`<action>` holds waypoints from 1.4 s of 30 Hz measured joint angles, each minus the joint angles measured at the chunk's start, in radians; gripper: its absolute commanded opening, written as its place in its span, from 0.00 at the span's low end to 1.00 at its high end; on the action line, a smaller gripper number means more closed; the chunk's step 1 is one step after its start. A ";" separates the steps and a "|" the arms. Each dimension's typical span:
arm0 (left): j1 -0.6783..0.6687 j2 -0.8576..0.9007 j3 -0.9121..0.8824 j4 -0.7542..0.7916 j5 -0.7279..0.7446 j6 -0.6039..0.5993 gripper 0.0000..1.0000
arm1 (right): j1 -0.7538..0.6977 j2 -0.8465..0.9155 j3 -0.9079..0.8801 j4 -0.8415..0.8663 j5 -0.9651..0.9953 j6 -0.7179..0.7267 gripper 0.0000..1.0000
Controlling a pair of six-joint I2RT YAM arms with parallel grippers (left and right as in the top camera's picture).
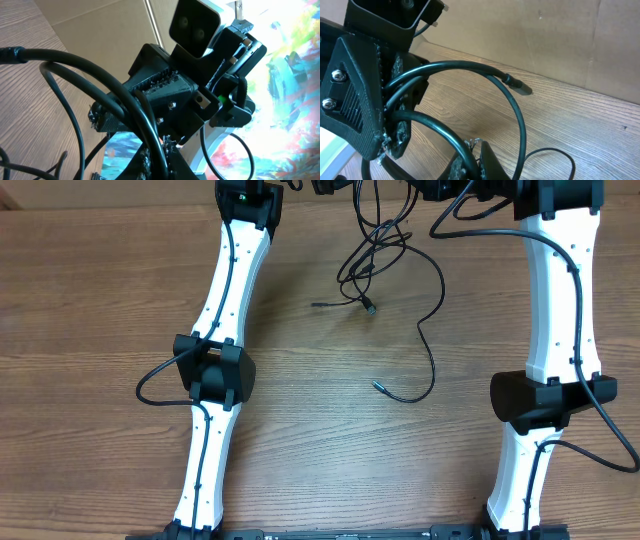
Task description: Untangle cables
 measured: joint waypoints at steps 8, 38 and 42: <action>0.000 0.000 0.000 0.000 0.000 0.001 0.04 | 0.000 0.000 0.000 0.002 0.005 0.000 0.04; 0.006 0.000 0.000 0.000 -0.003 0.108 0.19 | 0.000 0.000 -0.001 0.066 -0.012 0.031 0.04; 0.018 0.000 0.001 0.001 0.008 0.136 0.37 | -0.001 0.000 -0.001 0.068 -0.012 0.037 0.04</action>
